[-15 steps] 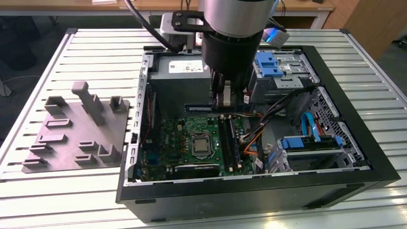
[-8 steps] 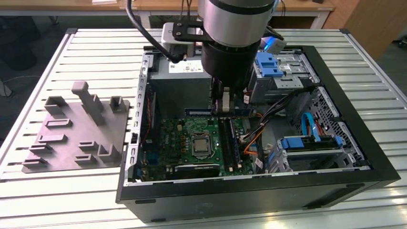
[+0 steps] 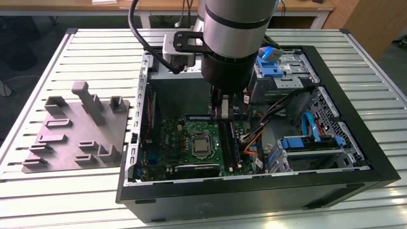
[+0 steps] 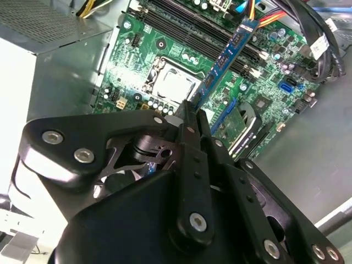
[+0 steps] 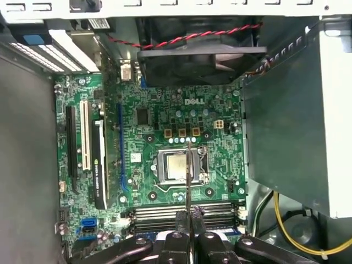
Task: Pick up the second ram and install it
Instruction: 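Pick up the second ram and move it above second insertion slot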
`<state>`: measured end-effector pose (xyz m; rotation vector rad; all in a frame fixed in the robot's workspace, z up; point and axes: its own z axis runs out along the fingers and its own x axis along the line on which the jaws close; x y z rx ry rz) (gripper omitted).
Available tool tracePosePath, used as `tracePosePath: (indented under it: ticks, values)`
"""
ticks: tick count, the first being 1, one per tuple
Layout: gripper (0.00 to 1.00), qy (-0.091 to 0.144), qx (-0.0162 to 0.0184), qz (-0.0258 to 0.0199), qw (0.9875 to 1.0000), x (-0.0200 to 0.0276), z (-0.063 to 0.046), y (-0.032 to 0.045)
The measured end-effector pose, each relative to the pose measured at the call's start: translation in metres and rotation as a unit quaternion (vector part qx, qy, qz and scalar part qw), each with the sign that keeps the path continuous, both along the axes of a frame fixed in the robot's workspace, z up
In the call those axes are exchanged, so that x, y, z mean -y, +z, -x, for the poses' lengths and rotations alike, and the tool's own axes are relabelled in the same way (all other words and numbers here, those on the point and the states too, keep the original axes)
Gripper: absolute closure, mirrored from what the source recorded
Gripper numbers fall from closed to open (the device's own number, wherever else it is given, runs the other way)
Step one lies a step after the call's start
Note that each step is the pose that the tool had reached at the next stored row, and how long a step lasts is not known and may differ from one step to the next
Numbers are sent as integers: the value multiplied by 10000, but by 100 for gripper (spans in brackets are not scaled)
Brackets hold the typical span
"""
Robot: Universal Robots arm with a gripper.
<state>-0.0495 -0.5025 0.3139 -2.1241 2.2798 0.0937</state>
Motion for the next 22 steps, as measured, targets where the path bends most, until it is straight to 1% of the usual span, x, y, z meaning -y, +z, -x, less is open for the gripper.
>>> tracePosePath:
  ticks: [5, 10, 17, 22]
  values:
    - [86, 0, 0, -1, 10000, 4, 0, -78]
    - [86, 0, 0, 0, 10000, 8, 0, -128]
    - [86, 0, 0, 0, 10000, 10, 0, -182]
    - [86, 0, 0, 0, 10000, 11, 0, -190]
